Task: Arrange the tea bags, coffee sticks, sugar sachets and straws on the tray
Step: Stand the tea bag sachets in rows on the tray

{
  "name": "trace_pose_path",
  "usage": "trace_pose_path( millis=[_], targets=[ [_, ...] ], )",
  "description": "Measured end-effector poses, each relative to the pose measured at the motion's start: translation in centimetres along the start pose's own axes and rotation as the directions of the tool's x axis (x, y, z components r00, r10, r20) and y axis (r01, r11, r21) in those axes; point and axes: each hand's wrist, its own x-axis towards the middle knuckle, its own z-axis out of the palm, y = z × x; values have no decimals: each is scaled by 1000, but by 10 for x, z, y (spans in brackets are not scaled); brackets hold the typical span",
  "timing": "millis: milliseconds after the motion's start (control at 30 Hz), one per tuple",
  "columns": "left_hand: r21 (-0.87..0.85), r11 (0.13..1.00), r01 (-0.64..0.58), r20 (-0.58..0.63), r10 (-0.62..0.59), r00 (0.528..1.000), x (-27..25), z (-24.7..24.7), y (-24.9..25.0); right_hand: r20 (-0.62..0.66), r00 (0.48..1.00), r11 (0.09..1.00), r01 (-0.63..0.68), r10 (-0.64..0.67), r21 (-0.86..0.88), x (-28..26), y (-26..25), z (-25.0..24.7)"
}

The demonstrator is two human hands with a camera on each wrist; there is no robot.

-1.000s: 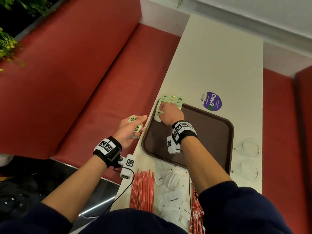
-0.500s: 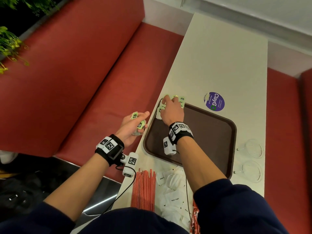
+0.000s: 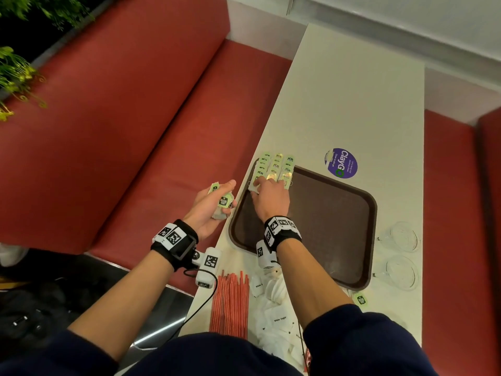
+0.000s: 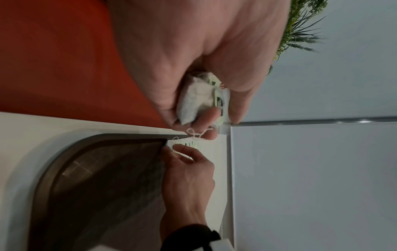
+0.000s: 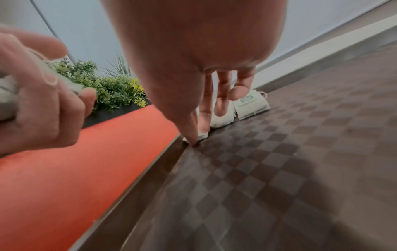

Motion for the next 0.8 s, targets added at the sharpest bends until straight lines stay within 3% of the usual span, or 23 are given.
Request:
trace_pose_path(
  millis=[167, 267, 400, 600, 800],
  targets=[
    [-109, 994, 27, 37, -23, 999, -4, 4, 3, -16, 1000, 999, 10, -10, 46, -3, 0, -9],
    [-126, 992, 29, 68, -21, 997, -8, 7, 4, -64, 998, 967, -11, 28, 253, -14, -2, -30],
    [-92, 996, -6, 64, 12, 998, -13, 11, -1, -46, 995, 815, -46, 89, 577, -43, -9, -64],
    [-88, 996, -22, 167, 37, 985, -24, 21, -9, 23, 998, 599, -52, 56, 799, -91, -13, -89],
    [-39, 999, -37, 269, 46, 962, -38, 26, -17, 31, 999, 653, -34, 16, 757, -105, -7, -84]
  ],
)
